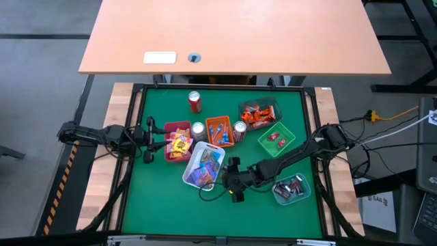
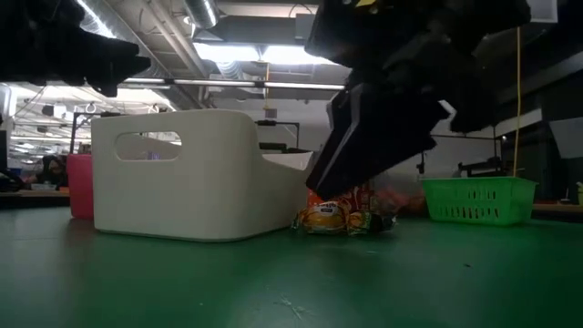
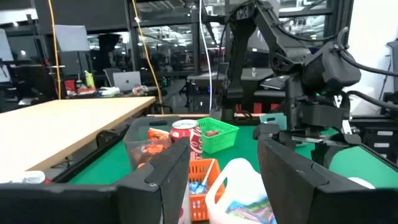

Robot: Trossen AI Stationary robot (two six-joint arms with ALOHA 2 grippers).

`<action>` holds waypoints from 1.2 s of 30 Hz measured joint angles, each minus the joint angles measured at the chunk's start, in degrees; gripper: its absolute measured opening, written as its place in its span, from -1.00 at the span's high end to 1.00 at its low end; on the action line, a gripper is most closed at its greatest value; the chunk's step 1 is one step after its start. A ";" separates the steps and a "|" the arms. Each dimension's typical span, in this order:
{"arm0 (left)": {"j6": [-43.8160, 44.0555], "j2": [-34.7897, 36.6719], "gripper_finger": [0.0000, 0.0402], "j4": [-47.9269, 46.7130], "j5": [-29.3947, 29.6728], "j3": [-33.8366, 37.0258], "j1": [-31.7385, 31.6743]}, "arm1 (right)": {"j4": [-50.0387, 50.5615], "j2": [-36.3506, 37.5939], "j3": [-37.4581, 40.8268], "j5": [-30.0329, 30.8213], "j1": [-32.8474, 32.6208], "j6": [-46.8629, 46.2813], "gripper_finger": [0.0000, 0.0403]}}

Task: Sort candy
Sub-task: Put the yellow chocolate into the green bin

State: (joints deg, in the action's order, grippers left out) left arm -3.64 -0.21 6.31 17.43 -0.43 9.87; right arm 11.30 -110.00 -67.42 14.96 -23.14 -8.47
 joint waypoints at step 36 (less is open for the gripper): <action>-0.03 -0.15 0.11 -2.89 1.95 0.00 -0.15 | 1.20 -3.72 -0.34 -9.64 2.58 -0.17 0.41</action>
State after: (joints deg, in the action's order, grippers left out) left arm -3.67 -0.36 3.42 19.38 -0.43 9.72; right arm 12.50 -113.71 -67.75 5.32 -20.56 -8.64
